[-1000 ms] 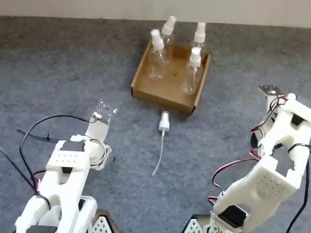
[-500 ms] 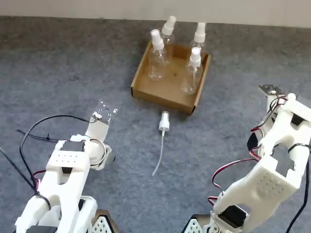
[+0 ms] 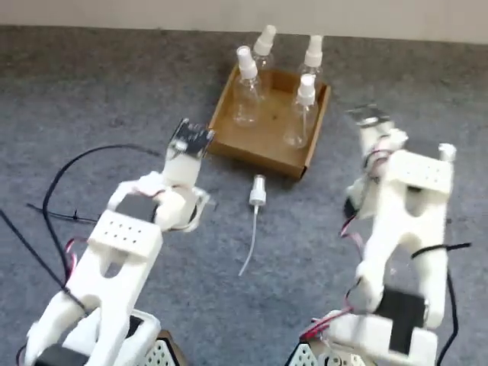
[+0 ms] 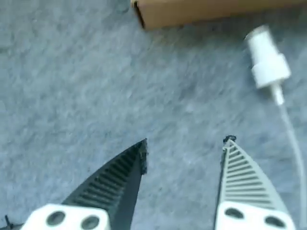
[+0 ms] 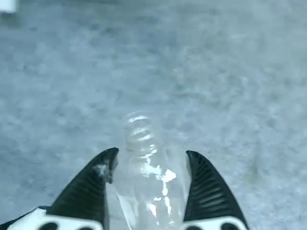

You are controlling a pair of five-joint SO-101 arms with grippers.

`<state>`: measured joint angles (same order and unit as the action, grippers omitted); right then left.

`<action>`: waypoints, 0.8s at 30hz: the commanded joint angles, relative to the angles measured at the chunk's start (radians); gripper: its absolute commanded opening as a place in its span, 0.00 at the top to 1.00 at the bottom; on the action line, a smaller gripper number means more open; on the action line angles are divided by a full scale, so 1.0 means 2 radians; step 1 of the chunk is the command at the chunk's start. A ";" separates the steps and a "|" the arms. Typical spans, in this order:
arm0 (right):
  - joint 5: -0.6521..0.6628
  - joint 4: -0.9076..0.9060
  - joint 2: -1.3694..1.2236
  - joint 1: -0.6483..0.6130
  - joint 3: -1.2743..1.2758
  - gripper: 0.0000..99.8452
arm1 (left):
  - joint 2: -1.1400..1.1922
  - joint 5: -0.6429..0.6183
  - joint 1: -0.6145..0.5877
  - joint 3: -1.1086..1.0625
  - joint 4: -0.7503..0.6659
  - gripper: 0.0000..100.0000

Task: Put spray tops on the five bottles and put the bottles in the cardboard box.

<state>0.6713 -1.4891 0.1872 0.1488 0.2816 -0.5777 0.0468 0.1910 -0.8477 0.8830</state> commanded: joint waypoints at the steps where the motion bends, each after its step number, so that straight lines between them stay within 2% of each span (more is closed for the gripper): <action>1: -0.035 0.008 0.066 -0.039 0.039 1.00 | 0.069 -0.037 0.035 0.111 0.025 0.77; 9: -0.057 0.024 0.089 -0.066 0.072 1.00 | 0.299 -0.124 0.096 0.272 0.033 0.77; 16: -0.054 0.024 0.090 -0.068 0.072 1.00 | 0.386 -0.183 0.114 0.323 0.013 0.77; 24: -0.054 0.025 0.090 -0.069 0.072 1.00 | 0.448 -0.190 0.130 0.373 0.007 0.77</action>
<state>0.5669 -1.4523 0.3207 0.0199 0.4319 0.3046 -0.3230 0.4289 -0.1680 0.9152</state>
